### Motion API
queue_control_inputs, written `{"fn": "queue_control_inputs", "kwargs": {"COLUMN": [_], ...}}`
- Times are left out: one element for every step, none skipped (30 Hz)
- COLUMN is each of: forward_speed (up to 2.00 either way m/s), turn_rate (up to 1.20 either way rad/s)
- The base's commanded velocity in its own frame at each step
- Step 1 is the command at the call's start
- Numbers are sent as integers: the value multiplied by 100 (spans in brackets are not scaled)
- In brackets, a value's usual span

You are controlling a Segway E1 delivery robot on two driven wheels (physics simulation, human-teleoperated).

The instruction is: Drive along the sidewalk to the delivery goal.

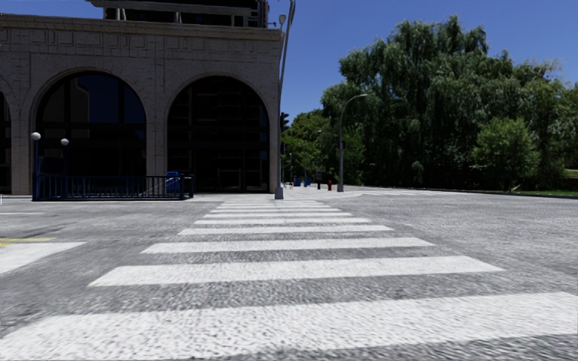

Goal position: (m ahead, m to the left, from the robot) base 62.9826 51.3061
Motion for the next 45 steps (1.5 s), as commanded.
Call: {"fn": "queue_control_inputs", "kwargs": {"forward_speed": [199,199,199,199,199,199,199,199,199,199,199,199,199,199,199,199,199,199,199,199,199,199,199,199,199,199,199,199,199,199,199,199,199,199,199,199,199,199,199,199,199,199,199,199,199], "turn_rate": [36,36,36,36,36,36,36,36,36,36,36,36,21,21,9,6,5,5,0,0,0,0,0,0,0,0,0,0,0,0,0,0,0,0,0,0,0,0,0,0,0,0,0,0,0]}}
